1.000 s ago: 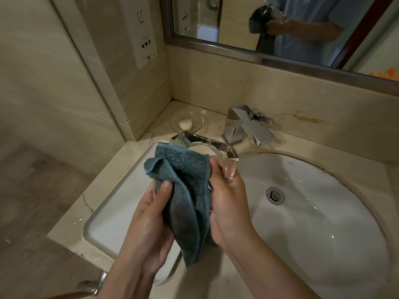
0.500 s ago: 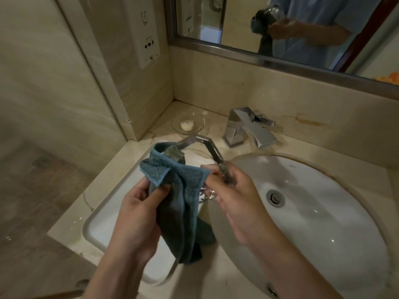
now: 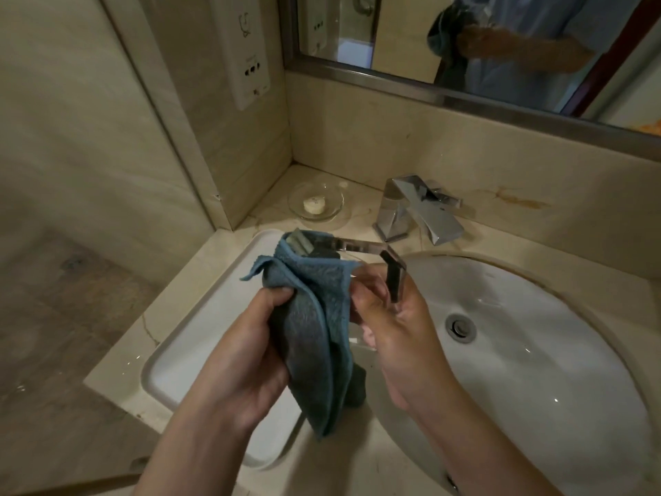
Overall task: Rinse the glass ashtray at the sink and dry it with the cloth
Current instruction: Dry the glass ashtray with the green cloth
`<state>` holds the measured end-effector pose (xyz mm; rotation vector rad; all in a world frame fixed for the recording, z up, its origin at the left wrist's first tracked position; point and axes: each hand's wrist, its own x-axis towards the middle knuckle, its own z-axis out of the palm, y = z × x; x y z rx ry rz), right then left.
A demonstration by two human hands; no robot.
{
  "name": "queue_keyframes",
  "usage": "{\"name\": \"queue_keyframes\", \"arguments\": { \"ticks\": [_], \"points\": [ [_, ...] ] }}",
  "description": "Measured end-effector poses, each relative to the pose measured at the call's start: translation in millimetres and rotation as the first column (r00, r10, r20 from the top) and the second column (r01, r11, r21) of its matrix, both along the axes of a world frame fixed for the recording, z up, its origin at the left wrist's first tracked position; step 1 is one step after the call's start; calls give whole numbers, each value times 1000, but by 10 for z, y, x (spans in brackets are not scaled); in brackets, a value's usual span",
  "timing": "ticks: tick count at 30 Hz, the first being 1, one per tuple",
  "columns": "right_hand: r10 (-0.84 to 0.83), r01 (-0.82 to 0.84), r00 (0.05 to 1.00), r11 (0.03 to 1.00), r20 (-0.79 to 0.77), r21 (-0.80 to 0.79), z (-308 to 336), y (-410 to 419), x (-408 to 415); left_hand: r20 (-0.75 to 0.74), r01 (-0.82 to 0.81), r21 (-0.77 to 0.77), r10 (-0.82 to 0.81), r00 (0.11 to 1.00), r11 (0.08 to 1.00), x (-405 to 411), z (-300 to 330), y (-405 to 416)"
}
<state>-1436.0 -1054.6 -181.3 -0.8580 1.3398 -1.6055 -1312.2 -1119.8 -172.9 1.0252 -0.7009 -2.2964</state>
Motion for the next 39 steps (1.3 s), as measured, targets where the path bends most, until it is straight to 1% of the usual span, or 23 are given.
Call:
{"name": "queue_keyframes", "arguments": {
  "ticks": [3, 6, 8, 10, 13, 14, 16, 18, 20, 21, 23, 25, 27, 30, 32, 34, 36, 39],
  "points": [
    [-30, 31, 998, 999, -55, 14, -16, -2, 10, 2, -21, 38, 21, 1000, 999, -16, 2, 4],
    [13, -10, 995, 1000, -94, 29, 48, -32, -23, 118, -14, -20, 16, 993, 1000, 24, 30, -57],
    [84, -82, 996, 996, -45, 27, 111, -51, -94, 176, 18, -65, -6, 984, 998, 78, 77, -99],
    [136, -136, 991, 990, 19, 27, 165, -61, -156, 158, 70, -64, -59, 986, 995, 138, 120, -128],
    [119, -122, 986, 992, 113, 23, 150, -56, -151, 51, 88, 46, -91, 995, 995, 169, 149, -131],
    [98, -102, 983, 995, 156, 20, 136, -55, -127, -13, 87, 75, -86, 996, 993, 161, 146, -118],
    [72, -80, 966, 997, 248, 19, 118, -62, -75, -221, 68, 119, -40, 975, 991, 124, 136, -72],
    [54, -60, 951, 998, 303, 12, 127, -74, -28, -395, 73, 116, -22, 918, 991, 73, 144, -12],
    [-9, 5, 957, 1000, 289, 13, 108, -92, 15, -463, 49, 72, -10, 886, 996, 17, 135, 48],
    [-42, 43, 957, 999, 288, 4, 104, -110, 44, -451, 24, 72, 11, 892, 997, -24, 131, 96],
    [-104, 119, 949, 992, 297, -33, 97, -164, 102, -374, -1, 97, 37, 927, 995, -94, 101, 198],
    [-164, 186, 955, 980, 249, -65, 112, -212, 146, -307, -23, 101, 53, 950, 995, -147, 70, 294],
    [-184, 203, 961, 976, 205, -74, 124, -247, 162, -213, -53, 13, 55, 975, 998, -173, 60, 335],
    [-160, 166, 974, 986, 160, -24, 43, -203, 163, -53, -102, -110, 97, 994, 989, -142, 55, 272],
    [-96, 83, 978, 994, 187, 76, 22, -133, 134, 32, -124, -171, 131, 991, 977, -84, 47, 185],
    [-35, 14, 988, 991, 153, 135, 27, -55, 52, 147, -87, -261, 129, 981, 961, 13, 58, 93],
    [23, -36, 995, 991, 98, 129, 75, -12, -66, 226, -28, -330, 108, 968, 944, 107, 92, 9],
    [139, -133, 990, 979, -30, 155, 157, -19, -144, 253, 57, -385, 46, 966, 921, 168, 135, -35]
  ]
}}
